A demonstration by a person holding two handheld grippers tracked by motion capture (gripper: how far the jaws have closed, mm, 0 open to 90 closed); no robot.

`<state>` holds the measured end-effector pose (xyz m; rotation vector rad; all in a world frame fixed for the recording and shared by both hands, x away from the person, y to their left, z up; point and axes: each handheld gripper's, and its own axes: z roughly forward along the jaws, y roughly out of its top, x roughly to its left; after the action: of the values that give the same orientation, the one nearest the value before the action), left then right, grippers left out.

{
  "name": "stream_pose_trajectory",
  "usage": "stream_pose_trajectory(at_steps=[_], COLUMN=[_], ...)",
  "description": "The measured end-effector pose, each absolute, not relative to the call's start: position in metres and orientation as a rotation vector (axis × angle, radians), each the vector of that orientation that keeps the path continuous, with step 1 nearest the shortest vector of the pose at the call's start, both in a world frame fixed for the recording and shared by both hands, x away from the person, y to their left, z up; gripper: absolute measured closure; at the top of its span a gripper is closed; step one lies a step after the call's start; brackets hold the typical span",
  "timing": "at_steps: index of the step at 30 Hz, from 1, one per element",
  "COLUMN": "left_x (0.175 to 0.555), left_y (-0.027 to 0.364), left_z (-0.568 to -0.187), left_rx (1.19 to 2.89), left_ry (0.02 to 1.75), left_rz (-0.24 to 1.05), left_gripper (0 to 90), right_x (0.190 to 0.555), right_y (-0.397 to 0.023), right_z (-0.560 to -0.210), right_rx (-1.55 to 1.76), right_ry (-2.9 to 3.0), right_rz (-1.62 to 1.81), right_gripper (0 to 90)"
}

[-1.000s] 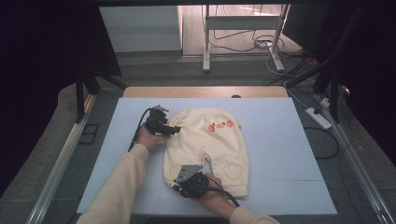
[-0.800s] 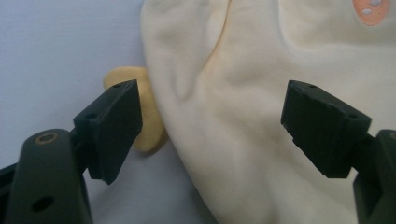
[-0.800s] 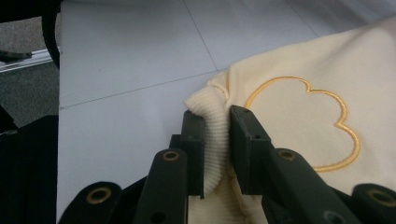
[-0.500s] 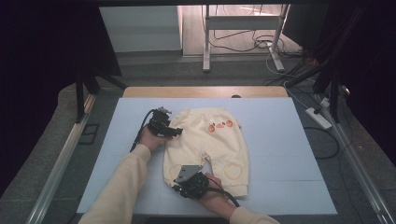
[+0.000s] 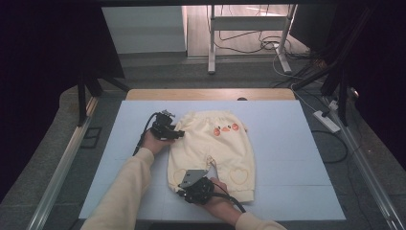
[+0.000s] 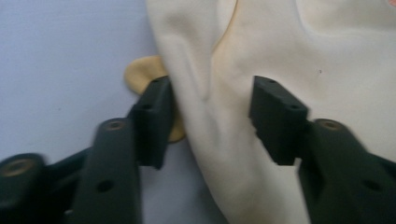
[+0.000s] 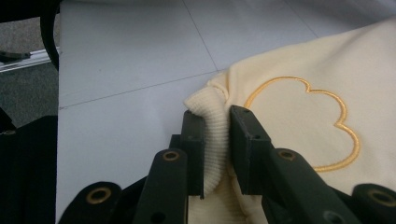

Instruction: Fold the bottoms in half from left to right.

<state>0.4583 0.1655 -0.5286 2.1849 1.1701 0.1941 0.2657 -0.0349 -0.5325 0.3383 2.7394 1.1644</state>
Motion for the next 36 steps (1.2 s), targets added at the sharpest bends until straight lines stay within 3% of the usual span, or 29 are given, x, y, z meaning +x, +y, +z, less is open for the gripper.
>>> stream_pose_trajectory(at_steps=[6, 10, 36], left_x=[0.458, 0.458, 0.447], left_y=[0.169, 0.168, 0.179], left_z=[-0.529, -0.529, -0.503], left_rx=[2.187, 2.195, 2.095], left_ry=[1.166, 1.146, 1.061], left_rz=[0.174, 0.169, 0.14], left_gripper=[71.7, 78.7, 82.4], right_x=[0.266, 0.266, 0.263], right_y=[-0.035, -0.035, -0.036], right_z=[-0.532, -0.532, -0.528], right_rx=[0.336, 0.336, 0.323], right_ry=[2.742, 2.742, 2.723], right_rz=[1.162, 1.162, 1.206], right_gripper=[75.6, 75.6, 76.1])
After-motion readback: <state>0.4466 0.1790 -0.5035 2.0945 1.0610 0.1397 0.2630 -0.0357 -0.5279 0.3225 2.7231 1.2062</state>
